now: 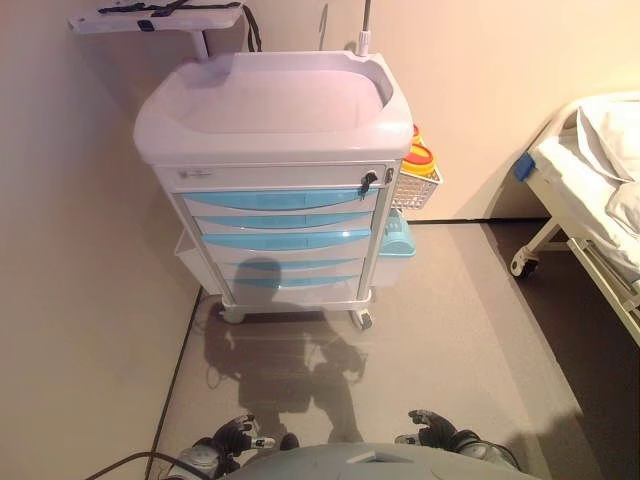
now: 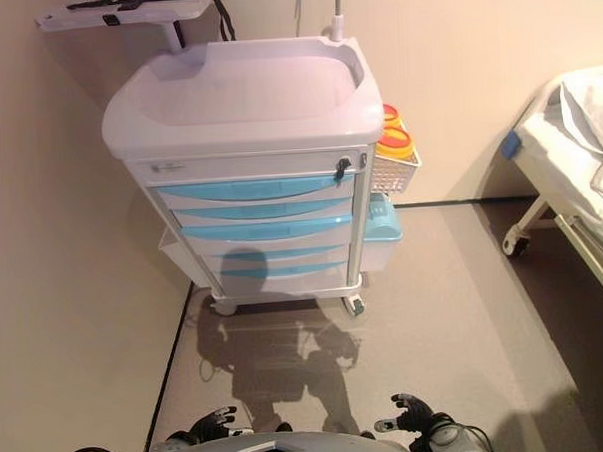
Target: Open the drawer and pick up the medicine
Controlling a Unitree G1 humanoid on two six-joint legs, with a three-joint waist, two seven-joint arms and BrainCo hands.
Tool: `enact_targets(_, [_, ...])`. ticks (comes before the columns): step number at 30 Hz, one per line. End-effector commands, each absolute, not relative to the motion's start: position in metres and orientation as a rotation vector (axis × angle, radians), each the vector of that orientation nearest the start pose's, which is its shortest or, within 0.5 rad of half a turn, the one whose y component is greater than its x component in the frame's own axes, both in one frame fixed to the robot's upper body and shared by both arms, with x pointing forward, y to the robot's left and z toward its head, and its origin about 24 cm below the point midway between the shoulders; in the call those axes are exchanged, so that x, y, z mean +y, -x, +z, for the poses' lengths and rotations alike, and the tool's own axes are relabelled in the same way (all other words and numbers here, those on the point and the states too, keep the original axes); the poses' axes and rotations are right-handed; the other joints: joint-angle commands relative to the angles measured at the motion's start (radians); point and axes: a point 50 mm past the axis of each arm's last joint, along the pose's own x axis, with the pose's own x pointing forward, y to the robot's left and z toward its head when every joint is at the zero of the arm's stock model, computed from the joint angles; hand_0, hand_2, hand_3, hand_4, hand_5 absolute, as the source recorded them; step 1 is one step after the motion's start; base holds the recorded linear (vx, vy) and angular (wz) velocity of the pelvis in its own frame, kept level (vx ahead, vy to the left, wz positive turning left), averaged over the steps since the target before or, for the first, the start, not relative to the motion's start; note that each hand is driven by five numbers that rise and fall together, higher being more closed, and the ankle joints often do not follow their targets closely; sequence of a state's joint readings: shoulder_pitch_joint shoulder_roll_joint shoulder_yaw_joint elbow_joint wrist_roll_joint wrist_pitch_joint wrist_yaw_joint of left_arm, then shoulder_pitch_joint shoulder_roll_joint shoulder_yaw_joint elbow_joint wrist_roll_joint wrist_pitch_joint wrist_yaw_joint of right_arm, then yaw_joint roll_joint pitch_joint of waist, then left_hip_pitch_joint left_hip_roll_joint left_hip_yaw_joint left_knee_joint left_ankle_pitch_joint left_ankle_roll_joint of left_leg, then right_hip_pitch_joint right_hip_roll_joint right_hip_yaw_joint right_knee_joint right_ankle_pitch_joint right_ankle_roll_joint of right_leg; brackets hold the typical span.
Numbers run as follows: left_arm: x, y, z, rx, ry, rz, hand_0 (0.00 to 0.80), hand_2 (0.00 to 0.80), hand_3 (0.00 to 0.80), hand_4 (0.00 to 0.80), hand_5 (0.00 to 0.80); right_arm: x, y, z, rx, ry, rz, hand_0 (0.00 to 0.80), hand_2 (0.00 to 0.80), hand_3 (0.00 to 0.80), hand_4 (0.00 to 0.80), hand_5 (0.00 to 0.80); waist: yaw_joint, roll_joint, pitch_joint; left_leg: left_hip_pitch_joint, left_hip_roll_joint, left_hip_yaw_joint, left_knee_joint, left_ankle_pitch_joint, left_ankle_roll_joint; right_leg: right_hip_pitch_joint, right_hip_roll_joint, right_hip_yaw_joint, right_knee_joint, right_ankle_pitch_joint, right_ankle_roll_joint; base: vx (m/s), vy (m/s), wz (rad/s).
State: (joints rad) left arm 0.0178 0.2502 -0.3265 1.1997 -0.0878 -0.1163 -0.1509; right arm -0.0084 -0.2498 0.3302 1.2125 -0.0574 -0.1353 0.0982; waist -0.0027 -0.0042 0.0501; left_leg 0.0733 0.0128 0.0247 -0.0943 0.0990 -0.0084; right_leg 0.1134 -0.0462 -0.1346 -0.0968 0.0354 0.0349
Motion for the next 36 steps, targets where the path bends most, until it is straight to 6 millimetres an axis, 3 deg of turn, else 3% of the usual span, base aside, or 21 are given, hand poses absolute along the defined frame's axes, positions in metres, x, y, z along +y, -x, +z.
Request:
enact_targets(1, [0.194,-0.123,-0.157,1.061,-0.191,-0.257,0.000,0.000,0.000,0.000,0.000,-0.193,-0.126,-0.155,1.023,0.355,0.320,0.000,0.000,0.000,0.000,0.000,0.006,-0.012,0.043,0.060,-0.085,-0.003,0.007,-0.174,0.041,0.008,0.017,-0.017,0.040,-0.054,0.038,0.000,0.000,0.00])
enact_targets(7, [0.194,-0.126,-0.156,1.055,-0.194,-0.241,0.000,0.000,0.000,0.000,0.000,-0.193,-0.128,-0.154,1.015,0.363,0.326,0.000,0.000,0.000,0.000,0.000,0.006,-0.013,0.042,0.059,-0.085,-0.001,0.007,-0.172,0.041,0.007,0.017,-0.017,0.042,-0.054,0.038,0.000,0.000,0.00])
enact_targets(13, [0.200,-0.114,-0.160,1.133,-0.181,-0.180,0.000,0.000,0.000,0.000,0.000,-0.192,-0.126,-0.154,1.004,0.360,0.332,0.000,0.000,0.000,0.000,0.000,0.006,-0.014,0.045,0.062,-0.086,-0.004,0.007,-0.170,0.043,0.006,0.015,-0.015,0.051,-0.058,0.037,0.046,0.001,0.00])
enact_targets(19, [0.206,-0.113,-0.160,1.143,-0.124,-0.103,0.000,0.000,0.000,0.000,0.000,-0.195,-0.129,-0.152,0.977,0.344,0.286,0.000,0.000,0.000,0.000,0.000,0.002,-0.010,0.081,0.040,-0.088,0.001,0.018,-0.166,0.055,-0.033,0.008,-0.007,0.092,-0.069,0.033,0.006,0.016,-0.01])
enact_targets(29, [0.212,-0.141,-0.149,1.013,-0.011,0.020,0.000,0.000,0.000,0.000,0.000,-0.217,-0.137,-0.146,0.945,0.337,0.151,0.000,0.000,0.000,0.000,0.000,-0.034,0.008,0.173,-0.017,-0.087,0.022,0.053,-0.171,0.071,-0.134,-0.007,0.025,0.169,-0.070,0.034,-0.021,0.072,-0.03])
enact_targets(36, [0.221,-0.198,-0.118,0.742,0.117,0.115,0.000,0.000,0.000,0.000,0.000,-0.227,-0.163,-0.132,0.857,0.317,0.076,0.000,0.000,0.000,0.000,0.000,-0.064,-0.009,0.278,-0.123,-0.086,0.092,0.159,-0.196,0.084,-0.244,-0.016,0.094,0.225,-0.054,0.045,-0.065,0.066,-0.25])
